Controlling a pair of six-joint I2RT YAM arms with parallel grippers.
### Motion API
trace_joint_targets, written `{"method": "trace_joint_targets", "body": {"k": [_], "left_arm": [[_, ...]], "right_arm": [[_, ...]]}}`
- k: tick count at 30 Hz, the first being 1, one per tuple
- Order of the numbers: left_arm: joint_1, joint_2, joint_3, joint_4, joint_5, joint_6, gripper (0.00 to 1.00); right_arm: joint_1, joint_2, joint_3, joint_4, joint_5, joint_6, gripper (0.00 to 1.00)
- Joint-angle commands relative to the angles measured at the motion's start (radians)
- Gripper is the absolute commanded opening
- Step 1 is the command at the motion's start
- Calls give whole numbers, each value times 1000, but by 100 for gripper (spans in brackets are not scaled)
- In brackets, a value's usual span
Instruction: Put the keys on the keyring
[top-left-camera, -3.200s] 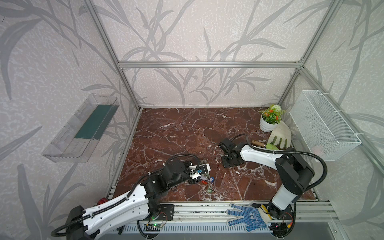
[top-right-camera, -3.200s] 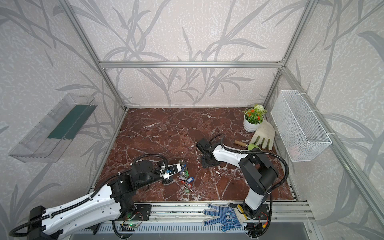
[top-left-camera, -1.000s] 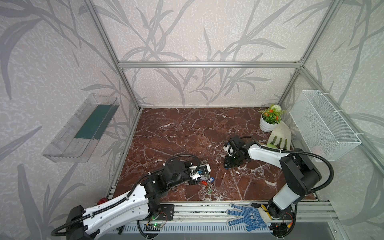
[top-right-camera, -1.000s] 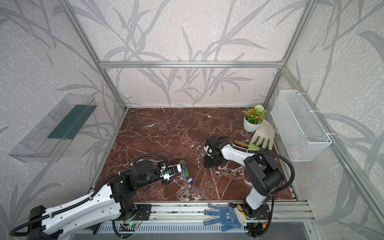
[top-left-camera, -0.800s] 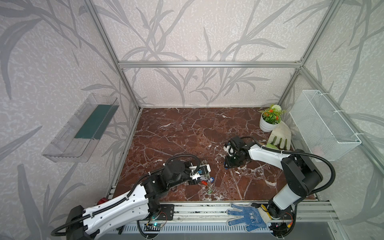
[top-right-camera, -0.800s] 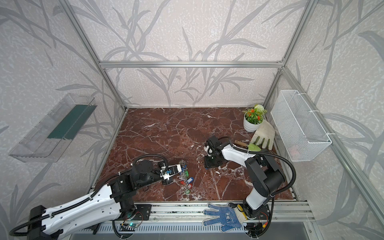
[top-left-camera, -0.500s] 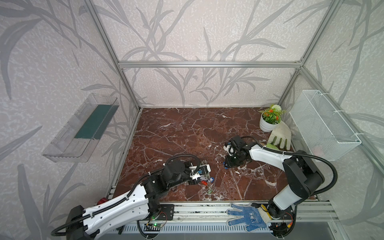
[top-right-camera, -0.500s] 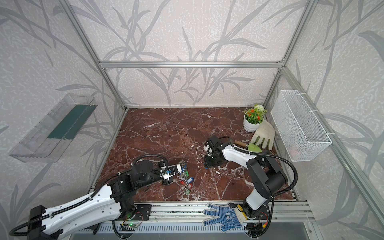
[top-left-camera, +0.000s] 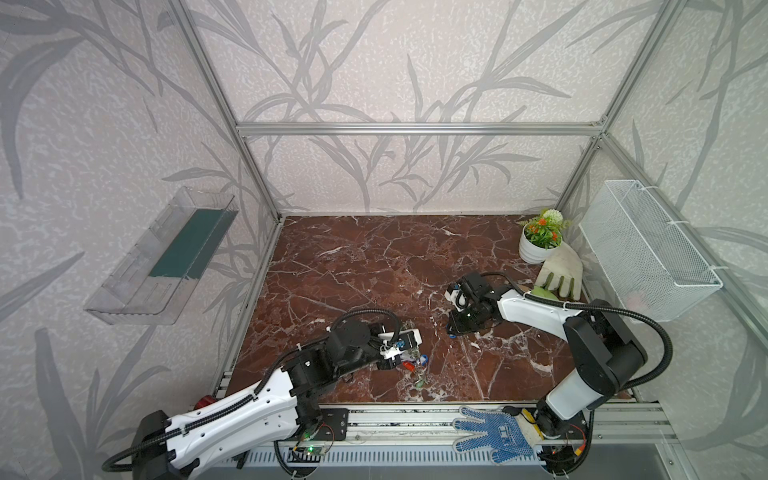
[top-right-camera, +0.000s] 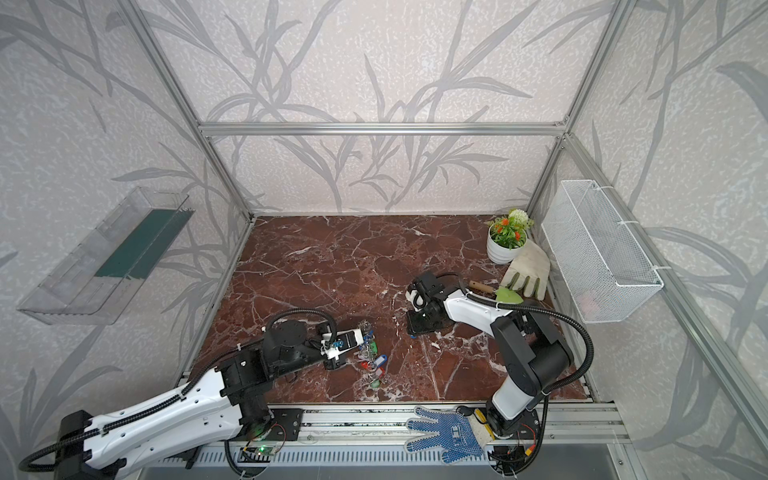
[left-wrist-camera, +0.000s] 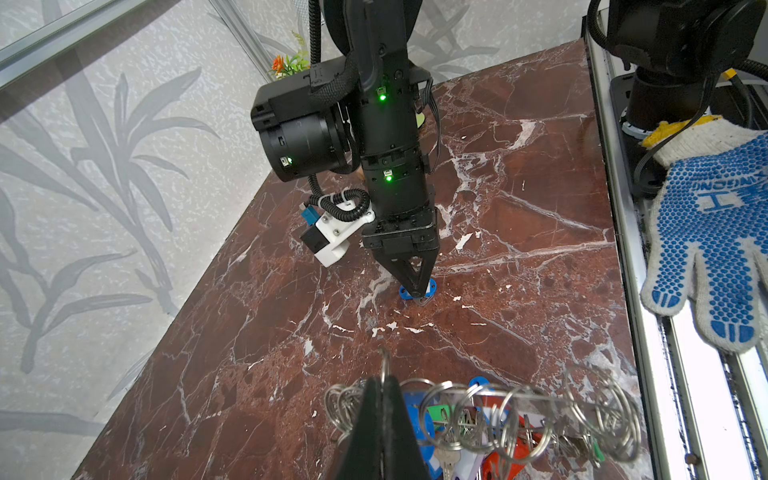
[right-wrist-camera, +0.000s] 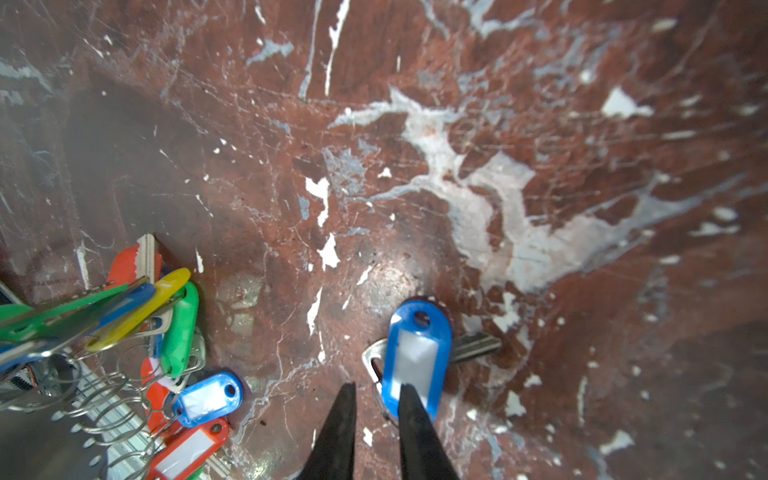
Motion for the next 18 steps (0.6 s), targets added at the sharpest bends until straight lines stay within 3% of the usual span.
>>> {"method": "trace_joint_targets", "body": {"k": [1,11,18], "left_arm": [[-6,-8,32,52,14,-6,0],[-8,-9,32,52,14,-6,0],[-7,-8,32,53,14,-6,0]], "right_arm": [[5,5,-9,-2,-9,-7,19],[9,2,-6,-21,29,-13,4],[13,-19,-3,-31,49,-18,0]]}}
